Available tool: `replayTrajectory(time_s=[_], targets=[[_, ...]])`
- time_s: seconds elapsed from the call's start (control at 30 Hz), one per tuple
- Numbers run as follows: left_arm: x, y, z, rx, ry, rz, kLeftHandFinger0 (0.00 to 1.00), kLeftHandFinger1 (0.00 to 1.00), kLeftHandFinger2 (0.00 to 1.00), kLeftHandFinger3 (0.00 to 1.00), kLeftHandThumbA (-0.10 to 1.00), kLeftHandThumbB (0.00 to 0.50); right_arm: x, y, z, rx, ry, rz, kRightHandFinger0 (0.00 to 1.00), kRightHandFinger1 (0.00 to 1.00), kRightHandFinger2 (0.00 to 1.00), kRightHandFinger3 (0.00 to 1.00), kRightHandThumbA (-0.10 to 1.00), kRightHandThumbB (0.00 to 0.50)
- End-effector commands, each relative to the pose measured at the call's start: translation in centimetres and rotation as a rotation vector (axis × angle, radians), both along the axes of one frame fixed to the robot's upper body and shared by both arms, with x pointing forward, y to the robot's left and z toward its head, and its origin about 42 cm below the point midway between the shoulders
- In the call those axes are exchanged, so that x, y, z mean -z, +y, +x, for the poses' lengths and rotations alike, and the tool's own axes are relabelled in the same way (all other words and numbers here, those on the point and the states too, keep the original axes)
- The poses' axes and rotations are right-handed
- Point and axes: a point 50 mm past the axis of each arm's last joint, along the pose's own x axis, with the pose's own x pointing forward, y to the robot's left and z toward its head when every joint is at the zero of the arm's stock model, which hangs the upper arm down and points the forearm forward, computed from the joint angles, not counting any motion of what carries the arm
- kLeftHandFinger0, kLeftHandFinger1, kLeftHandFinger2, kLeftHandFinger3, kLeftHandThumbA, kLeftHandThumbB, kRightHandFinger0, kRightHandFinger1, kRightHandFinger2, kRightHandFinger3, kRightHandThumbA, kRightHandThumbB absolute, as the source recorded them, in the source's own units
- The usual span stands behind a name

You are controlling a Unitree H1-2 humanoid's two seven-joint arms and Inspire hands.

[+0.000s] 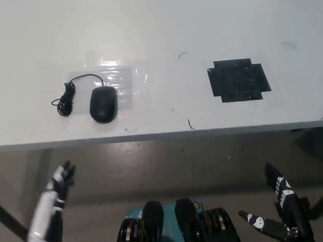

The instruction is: The robot uses left hand to click on the left button of the black mouse, which is placed on the left area of the table

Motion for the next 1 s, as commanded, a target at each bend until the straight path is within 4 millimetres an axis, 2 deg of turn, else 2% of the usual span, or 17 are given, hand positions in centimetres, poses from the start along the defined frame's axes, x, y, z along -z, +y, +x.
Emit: replayTrajectory(time_s=[0.0, 0.1, 0.17, 0.2, 0.23, 0.27, 0.33, 0.4, 0.43, 0.47, 0.5, 0.6, 0.63, 0.77, 0.8, 0.87, 0.97], targets=[[-9.0, 3.9, 2.0, 0.144, -0.115, 0.177, 0.56, 0.53, 0.66, 1.00, 1.00, 0.219, -1.1, -0.2, 0.7, -0.024, -0.090, -0.004, 1.00, 1.00, 1.00, 1.00, 1.00, 0.156], [-14.1, 5.6, 2.8, 0.181, -0.142, 0.224, 0.37, 0.34, 0.51, 1.00, 1.00, 0.308, -1.1, -0.2, 0.7, -0.024, -0.091, -0.007, 1.00, 1.00, 1.00, 1.00, 1.00, 0.156], [-16.2, 6.2, 3.1, 0.206, -0.144, 0.238, 0.29, 0.26, 0.46, 1.00, 1.00, 0.325, -1.1, -0.3, 0.7, -0.027, -0.090, -0.010, 1.00, 1.00, 1.00, 1.00, 1.00, 0.157], [-17.5, 6.6, 3.5, 0.221, -0.155, 0.258, 0.29, 0.24, 0.42, 1.00, 1.00, 0.332, -1.1, -0.3, 0.7, -0.026, -0.087, -0.013, 1.00, 1.00, 1.00, 1.00, 1.00, 0.159], [-19.4, 7.1, 4.0, 0.228, -0.168, 0.286, 0.31, 0.19, 0.35, 1.00, 1.00, 0.383, -1.1, -0.3, 0.7, -0.024, -0.087, -0.016, 1.00, 1.00, 1.00, 1.00, 1.00, 0.164], [-21.0, 7.4, 4.6, 0.236, -0.177, 0.306, 0.29, 0.13, 0.30, 1.00, 1.00, 0.395, -1.2, -0.2, 0.8, -0.023, -0.086, -0.016, 1.00, 1.00, 1.00, 1.00, 1.00, 0.166], [-23.0, 7.3, 5.8, 0.267, -0.190, 0.316, 0.09, 0.00, 0.13, 1.00, 1.00, 0.373, -1.2, -0.3, 0.9, -0.022, -0.085, -0.013, 1.00, 1.00, 1.00, 1.00, 1.00, 0.169], [-24.2, 7.0, 6.6, 0.282, -0.204, 0.347, 0.02, 0.00, 0.00, 1.00, 1.00, 0.342, -1.0, -0.4, 0.8, -0.020, -0.083, -0.012, 1.00, 1.00, 1.00, 1.00, 1.00, 0.167], [-25.2, 6.7, 7.2, 0.298, -0.210, 0.374, 0.00, 0.00, 0.00, 1.00, 1.00, 0.311, -1.0, -0.4, 0.8, -0.018, -0.082, -0.012, 1.00, 1.00, 1.00, 1.00, 1.00, 0.167], [-26.3, 6.1, 8.1, 0.330, -0.213, 0.395, 0.00, 0.00, 0.00, 1.00, 1.00, 0.229, -1.0, -0.4, 0.7, -0.018, -0.079, -0.012, 1.00, 1.00, 1.00, 1.00, 1.00, 0.170], [-27.3, 5.5, 9.3, 0.352, -0.195, 0.401, 0.01, 0.00, 0.00, 1.00, 1.00, 0.193, -1.1, -0.3, 0.7, -0.017, -0.080, -0.010, 1.00, 1.00, 1.00, 1.00, 1.00, 0.163], [-28.3, 4.8, 11.5, 0.395, -0.129, 0.405, 0.00, 0.00, 0.00, 1.00, 1.00, 0.127, -0.9, -0.2, 0.3, -0.016, -0.072, -0.008, 1.00, 1.00, 1.00, 1.00, 1.00, 0.165], [-28.7, 4.6, 12.2, 0.403, -0.090, 0.408, 0.00, 0.00, 0.00, 1.00, 1.00, 0.132, -0.9, -0.2, 0.3, -0.019, -0.071, -0.008, 1.00, 1.00, 1.00, 1.00, 1.00, 0.169], [-30.2, 3.2, 16.6, 0.461, 0.158, 0.472, 0.00, 0.00, 0.02, 1.00, 1.00, 0.219, -1.0, -0.6, 0.4, -0.022, -0.073, -0.018, 1.00, 1.00, 1.00, 1.00, 1.00, 0.166], [-30.4, 3.0, 17.3, 0.474, 0.187, 0.485, 0.07, 0.00, 0.06, 1.00, 1.00, 0.218, -1.1, -0.6, 0.4, -0.022, -0.075, -0.019, 1.00, 1.00, 1.00, 1.00, 1.00, 0.166], [-30.4, 2.5, 19.8, 0.508, 0.292, 0.517, 0.00, 0.00, 0.11, 1.00, 1.00, 0.237, -1.2, -0.7, 0.5, -0.022, -0.081, -0.026, 1.00, 1.00, 1.00, 1.00, 1.00, 0.161], [-30.6, 1.8, 22.0, 0.512, 0.427, 0.525, 0.00, 0.00, 0.18, 1.00, 1.00, 0.281, -1.2, -0.6, 0.5, -0.024, -0.080, -0.029, 1.00, 1.00, 1.00, 1.00, 1.00, 0.159]])
